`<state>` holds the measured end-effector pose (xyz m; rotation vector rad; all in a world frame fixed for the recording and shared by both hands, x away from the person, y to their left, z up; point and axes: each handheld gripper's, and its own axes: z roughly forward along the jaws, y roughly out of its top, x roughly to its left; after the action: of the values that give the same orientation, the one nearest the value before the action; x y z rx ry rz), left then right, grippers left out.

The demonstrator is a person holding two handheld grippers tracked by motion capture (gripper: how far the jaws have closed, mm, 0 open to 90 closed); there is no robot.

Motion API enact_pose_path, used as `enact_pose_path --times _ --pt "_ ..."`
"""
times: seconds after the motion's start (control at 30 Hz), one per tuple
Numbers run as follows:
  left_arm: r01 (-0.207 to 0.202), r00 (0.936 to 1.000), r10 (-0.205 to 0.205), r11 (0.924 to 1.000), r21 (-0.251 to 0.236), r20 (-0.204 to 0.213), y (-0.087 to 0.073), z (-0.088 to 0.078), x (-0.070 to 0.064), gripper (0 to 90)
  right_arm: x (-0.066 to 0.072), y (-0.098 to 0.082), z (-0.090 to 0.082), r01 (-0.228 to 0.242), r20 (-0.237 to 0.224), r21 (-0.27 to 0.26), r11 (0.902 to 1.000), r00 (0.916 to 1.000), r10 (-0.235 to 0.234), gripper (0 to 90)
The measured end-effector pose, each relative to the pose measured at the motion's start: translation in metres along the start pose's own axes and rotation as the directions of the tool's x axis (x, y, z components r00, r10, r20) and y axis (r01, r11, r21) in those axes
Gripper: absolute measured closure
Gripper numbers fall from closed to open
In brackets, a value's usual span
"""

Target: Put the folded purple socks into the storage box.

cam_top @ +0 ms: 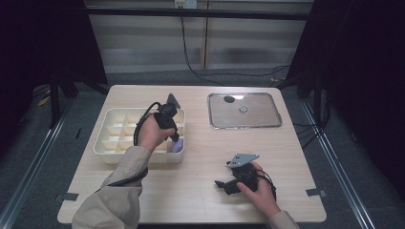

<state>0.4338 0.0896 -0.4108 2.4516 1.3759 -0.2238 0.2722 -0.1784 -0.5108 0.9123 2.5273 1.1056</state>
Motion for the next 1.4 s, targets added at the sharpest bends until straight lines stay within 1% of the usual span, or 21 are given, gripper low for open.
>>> enact_pose_path --times 0.03,0.07,0.13,0.27,0.33,0.47,0.57,0.63,0.67,0.7,0.73,0.8,0.87,0.97,1.1,1.2,1.3,1.4 --pt "0.005 1.0000 -0.005 1.0000 0.008 0.006 0.000 0.002 0.000 90.0 0.000 0.000 0.000 0.000 0.000 0.000 1.0000 1.0000 0.000 13.4" --pt "0.002 0.9999 -0.002 0.9999 0.015 0.013 0.000 0.004 0.001 90.0 0.000 0.000 0.000 0.001 0.000 0.000 1.0000 1.0000 -0.001 13.4" --pt "0.000 0.9999 0.000 0.9997 0.023 0.014 -0.001 0.005 0.000 90.0 0.000 0.000 0.000 0.001 0.000 0.000 1.0000 1.0000 -0.001 13.4" --pt "-0.002 0.9999 0.002 0.9996 0.027 0.012 -0.002 0.009 -0.002 90.0 0.000 0.000 0.000 0.002 0.001 -0.001 1.0000 1.0000 -0.002 13.4" --pt "-0.012 0.9998 0.012 0.9993 0.035 0.017 -0.003 0.013 -0.003 90.0 0.000 0.000 0.000 -0.001 0.000 0.000 1.0000 1.0000 0.001 13.4" --pt "-0.008 0.9996 0.007 0.9995 0.029 0.028 -0.006 0.018 -0.004 90.0 0.000 0.000 0.000 -0.002 0.000 0.000 1.0000 1.0000 0.002 13.4" --pt "-0.014 0.9994 0.013 0.9993 0.033 0.032 -0.008 0.021 -0.004 90.0 0.000 0.000 0.000 0.001 0.001 -0.001 1.0000 1.0000 -0.001 13.4" --pt "-0.014 0.9995 0.013 0.9989 0.046 0.029 -0.010 0.024 -0.005 90.0 0.000 0.000 0.000 0.001 0.001 -0.001 1.0000 1.0000 -0.001 13.4" --pt "-0.016 0.9992 0.014 0.9985 0.053 0.037 -0.011 0.026 -0.004 90.0 0.000 0.000 0.000 -0.001 -0.001 0.000 1.0000 1.0000 0.001 13.4" --pt "-0.007 0.9993 0.004 0.9983 0.057 0.038 -0.012 0.028 -0.005 90.0 0.000 0.000 0.000 0.001 0.001 -0.001 1.0000 1.0000 -0.001 13.4" --pt "-0.010 0.9991 0.007 0.9981 0.061 0.042 -0.013 0.030 -0.003 90.0 0.000 0.000 0.000 0.001 0.001 -0.001 1.0000 1.0000 -0.001 13.4" --pt "-0.006 0.9988 0.003 0.9985 0.055 0.049 -0.015 0.032 -0.003 90.0 0.000 0.000 0.000 0.001 0.001 -0.001 1.0000 1.0000 -0.001 13.4" --pt "-0.016 0.9988 0.014 0.9984 0.055 0.047 -0.016 0.032 -0.003 90.0 0.000 0.000 0.000 -0.001 -0.001 0.000 1.0000 1.0000 0.001 13.4" --pt "-0.018 0.9988 0.016 0.9987 0.048 0.046 -0.017 0.033 -0.003 90.0 0.000 0.000 0.000 0.000 -0.001 0.000 1.0000 1.0000 0.000 13.3" --pt "-0.031 0.9987 0.029 0.9986 0.044 0.042 -0.020 0.035 -0.004 90.0 0.000 0.000 0.000 0.001 0.000 0.000 1.0000 1.0000 -0.001 13.4" --pt "-0.026 0.9985 0.025 0.9991 0.032 0.048 -0.023 0.036 -0.003 90.0 0.000 0.000 0.000 0.000 0.000 0.000 1.0000 1.0000 0.000 13.4" --pt "-0.032 0.9987 0.031 0.9990 0.031 0.040 -0.024 0.036 -0.004 90.0 0.000 0.000 0.000 -0.003 -0.001 0.002 1.0000 1.0000 0.003 13.4" --pt "-0.029 0.9986 0.028 0.9991 0.031 0.044 -0.024 0.035 -0.004 90.0 0.000 0.000 0.000 -0.001 -0.001 0.000 1.0000 1.0000 0.001 13.4"
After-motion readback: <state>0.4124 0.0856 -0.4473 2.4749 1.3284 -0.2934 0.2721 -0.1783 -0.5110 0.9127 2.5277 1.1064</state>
